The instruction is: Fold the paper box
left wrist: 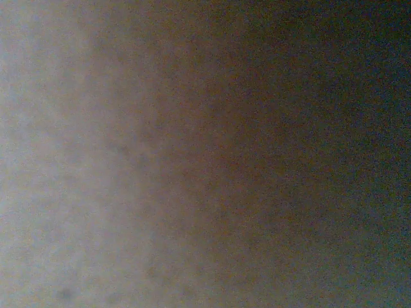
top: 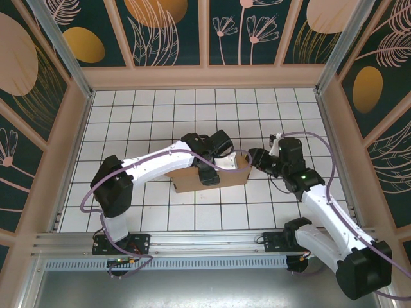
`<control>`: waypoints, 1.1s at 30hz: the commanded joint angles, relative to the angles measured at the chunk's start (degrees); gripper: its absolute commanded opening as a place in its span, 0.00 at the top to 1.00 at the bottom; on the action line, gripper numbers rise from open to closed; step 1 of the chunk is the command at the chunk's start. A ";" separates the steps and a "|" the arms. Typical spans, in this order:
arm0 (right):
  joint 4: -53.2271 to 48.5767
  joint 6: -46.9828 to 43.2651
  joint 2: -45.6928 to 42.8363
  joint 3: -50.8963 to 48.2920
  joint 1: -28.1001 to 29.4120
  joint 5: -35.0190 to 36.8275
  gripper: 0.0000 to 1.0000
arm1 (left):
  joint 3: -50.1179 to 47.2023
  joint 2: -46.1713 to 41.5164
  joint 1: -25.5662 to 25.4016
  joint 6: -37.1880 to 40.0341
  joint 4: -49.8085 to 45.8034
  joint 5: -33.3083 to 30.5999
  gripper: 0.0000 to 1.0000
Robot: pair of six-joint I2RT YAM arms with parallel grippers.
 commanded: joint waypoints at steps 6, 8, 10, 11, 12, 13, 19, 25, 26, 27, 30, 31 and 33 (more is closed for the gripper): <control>15.19 15.48 -2.51 -8.29 1.17 -12.42 0.56 | -2.54 3.52 0.29 0.43 1.36 -0.04 0.36; 14.54 15.81 -3.63 -7.99 0.78 -12.11 0.55 | -3.09 3.25 0.29 0.42 2.32 0.22 0.35; 7.81 10.91 -4.95 -4.04 0.02 -7.92 0.55 | -4.24 2.90 0.29 0.42 3.00 -0.17 0.35; 2.87 6.57 -5.29 -1.02 0.08 -3.81 0.57 | -4.86 2.68 0.29 0.41 3.27 -0.19 0.35; -1.39 2.95 -5.30 1.97 0.15 -0.15 0.60 | -5.50 2.31 0.34 0.54 3.73 -0.28 0.34; -4.24 -0.24 -5.08 3.87 0.17 2.74 0.62 | -5.83 1.98 0.29 0.84 4.04 -0.47 0.34; -12.49 -12.64 -1.71 10.64 6.08 17.51 0.52 | -5.47 0.96 0.70 1.12 4.51 -0.98 0.32; -6.19 -17.03 1.04 8.04 15.04 35.49 0.40 | -6.49 0.18 0.78 1.20 5.99 -1.04 0.31; -4.38 -17.65 1.49 6.95 15.74 36.98 0.40 | -6.81 -0.14 0.79 1.34 6.17 -0.66 0.31; -2.63 -18.18 1.84 5.87 16.34 37.71 0.39 | -6.97 -0.39 0.73 1.38 6.35 -0.55 0.31; -1.13 -19.36 3.55 4.83 19.90 41.21 0.34 | -7.09 -0.55 0.75 1.30 6.28 -0.51 0.31; -1.47 -19.49 4.02 4.74 21.30 42.74 0.33 | -7.22 -0.68 0.77 1.29 6.34 -0.62 0.31; -1.83 -18.80 4.28 3.36 25.05 46.55 0.30 | -7.74 -1.07 0.81 1.62 6.66 -0.55 0.31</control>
